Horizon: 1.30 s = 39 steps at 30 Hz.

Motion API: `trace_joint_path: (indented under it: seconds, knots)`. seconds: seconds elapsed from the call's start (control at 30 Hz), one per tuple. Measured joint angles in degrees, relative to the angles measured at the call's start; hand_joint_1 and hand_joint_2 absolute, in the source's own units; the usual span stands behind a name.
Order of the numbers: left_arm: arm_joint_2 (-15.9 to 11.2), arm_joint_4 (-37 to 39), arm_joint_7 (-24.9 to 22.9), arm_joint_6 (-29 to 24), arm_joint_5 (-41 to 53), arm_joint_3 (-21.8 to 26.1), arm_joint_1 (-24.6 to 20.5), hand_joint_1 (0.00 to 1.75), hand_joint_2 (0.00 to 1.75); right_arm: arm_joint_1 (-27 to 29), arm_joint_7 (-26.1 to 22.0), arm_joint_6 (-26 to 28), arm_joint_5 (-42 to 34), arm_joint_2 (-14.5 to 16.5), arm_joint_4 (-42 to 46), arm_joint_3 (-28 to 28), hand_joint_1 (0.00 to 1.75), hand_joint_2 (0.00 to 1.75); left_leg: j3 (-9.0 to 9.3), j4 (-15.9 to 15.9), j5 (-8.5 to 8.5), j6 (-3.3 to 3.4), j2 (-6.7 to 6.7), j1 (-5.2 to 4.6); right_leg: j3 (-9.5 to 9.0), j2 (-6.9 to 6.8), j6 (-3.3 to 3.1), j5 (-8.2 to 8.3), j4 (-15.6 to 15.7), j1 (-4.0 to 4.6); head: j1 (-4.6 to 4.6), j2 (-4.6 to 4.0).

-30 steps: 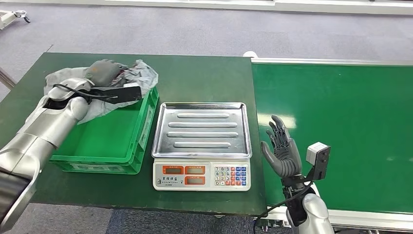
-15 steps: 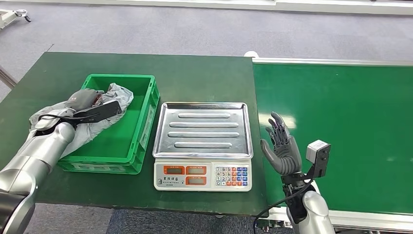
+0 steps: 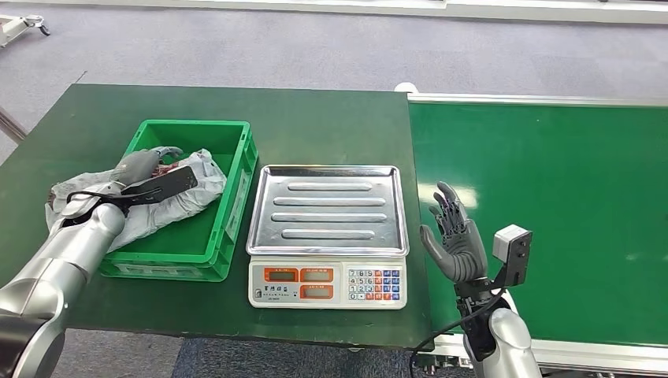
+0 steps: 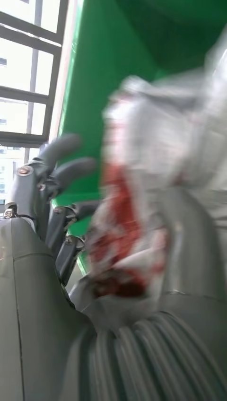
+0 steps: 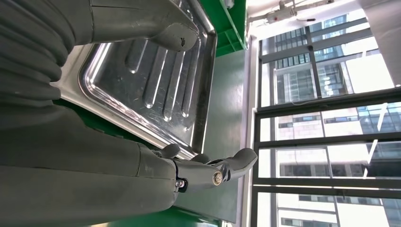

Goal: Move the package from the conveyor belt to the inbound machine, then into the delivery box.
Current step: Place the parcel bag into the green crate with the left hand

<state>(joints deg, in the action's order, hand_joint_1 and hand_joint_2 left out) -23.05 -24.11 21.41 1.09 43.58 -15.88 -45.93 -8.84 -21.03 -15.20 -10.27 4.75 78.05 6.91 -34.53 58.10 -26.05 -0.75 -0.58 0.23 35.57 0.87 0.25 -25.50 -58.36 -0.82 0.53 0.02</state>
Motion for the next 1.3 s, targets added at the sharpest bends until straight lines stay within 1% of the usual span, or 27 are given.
trace_joint_path:
  seconds: [0.33, 0.8, 0.93, 1.0, 1.03, 1.07, 1.13, 1.17, 1.2, 1.23, 1.27, 1.3]
  knots:
    - [2.26, -2.42, 0.47, -0.07, 0.1, 4.71, 0.51, 0.0, 1.75, -0.02, 0.09, 0.23, 0.0, 0.28, 0.0, 0.17, 0.0, 1.75, 0.0, 0.0, 0.0, 0.0, 0.0, 0.0, -0.01, 0.0, 0.0, 0.0, 0.0, 0.0, -0.01, 0.0]
    - [2.93, -3.05, 0.47, -0.22, -0.23, 6.18, 0.83, 0.0, 1.75, -0.02, 0.1, 0.28, 0.01, 0.28, 0.0, 0.17, 0.0, 1.75, 0.0, 0.0, 0.0, 0.0, -0.01, 0.0, -0.01, -0.01, 0.0, 0.0, 0.0, 0.0, -0.01, 0.0]
    - [3.37, -3.62, -0.19, -1.03, -1.57, 7.44, 0.8, 0.0, 1.75, -0.08, 0.49, 0.65, 0.26, 0.28, 0.0, 0.18, 0.0, 1.75, 0.0, 0.0, 0.0, 0.0, 0.0, 0.0, 0.0, 0.0, 0.0, 0.0, 0.0, 0.0, 0.01, 0.0]
    - [3.76, -4.15, -0.66, -0.53, -2.71, 8.38, 0.72, 0.0, 1.75, -0.18, 0.78, 0.85, 0.49, 0.28, 0.0, 0.22, 0.0, 1.75, 0.01, 0.01, 0.0, 0.0, -0.01, 0.0, 0.0, -0.01, 0.0, 0.0, 0.0, 0.0, 0.0, 0.0]
    - [4.05, -4.45, -0.38, 0.44, -4.04, 8.91, 0.7, 0.0, 1.75, -0.26, 0.92, 0.94, 0.61, 0.28, 0.0, 0.3, 0.0, 1.75, 0.01, 0.01, 0.0, 0.0, -0.01, 0.0, 0.0, -0.01, 0.0, 0.01, 0.0, 0.0, 0.0, 0.0]
    - [4.5, -5.01, 0.61, 2.7, -6.73, 9.76, 0.79, 0.0, 1.75, -0.35, 1.04, 1.09, 0.78, 0.28, -0.01, 0.47, 0.0, 1.75, 0.0, 0.01, 0.0, 0.0, -0.01, 0.0, 0.0, -0.01, 0.0, 0.01, 0.0, -0.01, 0.0, 0.0]
    - [6.55, -8.43, 2.64, 11.55, -17.57, 12.69, 2.42, 0.0, 1.75, -0.83, 1.11, 2.17, 2.11, 0.38, -0.18, 1.2, 0.0, 1.75, 0.02, 0.01, -0.01, 0.01, 0.0, -0.06, -0.01, 0.0, 0.01, 0.01, 0.01, -0.07, 0.01, 0.0]
    - [8.3, -11.76, 2.69, 16.63, -24.66, 14.38, 4.2, 0.0, 1.75, -1.3, 1.04, 3.28, 3.36, 0.54, -0.46, 1.78, 0.0, 1.75, 0.05, 0.01, -0.03, 0.04, 0.0, -0.09, -0.03, 0.0, 0.03, 0.0, 0.01, -0.12, 0.02, 0.0]
    - [10.77, -15.97, 1.74, 20.61, -31.7, 15.6, 6.68, 0.0, 1.75, -2.01, 0.92, 4.86, 5.02, 0.81, -0.9, 2.54, 0.0, 1.75, 0.08, 0.01, -0.05, 0.08, -0.02, -0.16, -0.07, -0.02, 0.07, -0.02, 0.02, -0.2, 0.01, 0.0]
    - [13.61, -20.21, 0.56, 22.52, -37.36, 16.13, 9.53, 0.0, 1.75, -2.9, 0.84, 6.62, 6.68, 1.18, -1.46, 3.44, 0.0, 1.75, 0.11, 0.01, -0.09, 0.14, -0.06, -0.21, -0.12, -0.05, 0.12, -0.05, 0.03, -0.28, 0.01, 0.0]
    - [17.11, -24.1, -0.02, 22.3, -41.68, 15.94, 12.54, 0.0, 1.75, -3.98, 0.85, 8.56, 7.96, 1.65, -2.16, 4.54, 0.0, 1.75, 0.13, 0.01, -0.13, 0.2, -0.09, -0.25, -0.16, -0.07, 0.17, -0.09, 0.03, -0.34, 0.0, 0.0]
    - [20.59, -27.35, 0.23, 20.08, -44.64, 14.97, 15.7, 0.0, 1.75, -5.15, 0.91, 10.53, 8.71, 2.18, -2.94, 5.86, 0.0, 1.75, 0.14, 0.02, -0.17, 0.27, -0.12, -0.3, -0.19, -0.09, 0.21, -0.12, 0.04, -0.38, -0.01, 0.0]
